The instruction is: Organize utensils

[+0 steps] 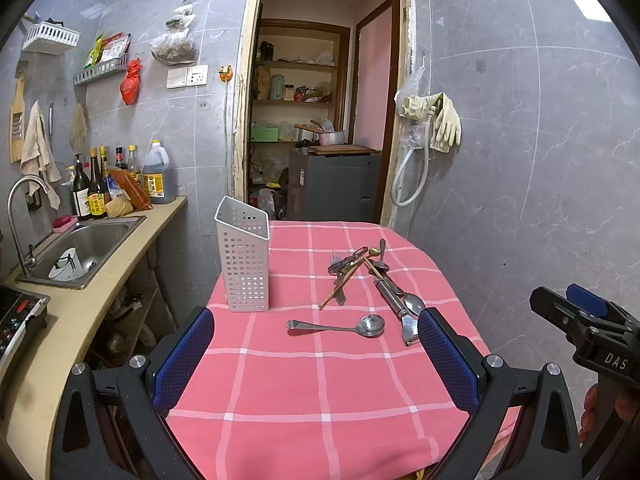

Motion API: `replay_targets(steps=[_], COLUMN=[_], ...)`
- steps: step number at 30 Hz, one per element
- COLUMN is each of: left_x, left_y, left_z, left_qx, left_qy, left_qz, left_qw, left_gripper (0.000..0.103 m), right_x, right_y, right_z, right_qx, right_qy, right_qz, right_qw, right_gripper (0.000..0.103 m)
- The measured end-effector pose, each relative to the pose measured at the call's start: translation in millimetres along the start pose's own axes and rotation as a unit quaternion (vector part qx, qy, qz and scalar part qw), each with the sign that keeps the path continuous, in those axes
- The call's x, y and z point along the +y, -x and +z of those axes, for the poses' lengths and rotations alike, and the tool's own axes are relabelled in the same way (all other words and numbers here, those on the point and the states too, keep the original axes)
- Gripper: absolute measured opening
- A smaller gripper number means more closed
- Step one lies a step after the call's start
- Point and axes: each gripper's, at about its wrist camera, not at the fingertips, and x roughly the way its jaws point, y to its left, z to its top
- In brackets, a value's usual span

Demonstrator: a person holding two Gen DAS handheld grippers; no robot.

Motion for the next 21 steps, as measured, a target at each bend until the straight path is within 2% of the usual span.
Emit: replay_targets(steps=[8,21], left_x=[-12.8,-13.1], left_y=[-1.7,-2.1], left_z=[-4.0,-4.4], left_qx=[0.004,0.005], left_qy=[0.000,-0.002], left_qz=[0.004,0.004], left_qw=[1.0000,1.0000], left_gripper=[0.102,0.102], right_x=[-0.8,-3.2], right_y=[-1.0,-4.3], right_z=[0.6,2.0], right_qx=[0.001,0.001], right_qy=[-0.001,-0.003], right_qz=[0.000,0.001], right_qw=[1.000,1.000], right_gripper=[0.102,0.102])
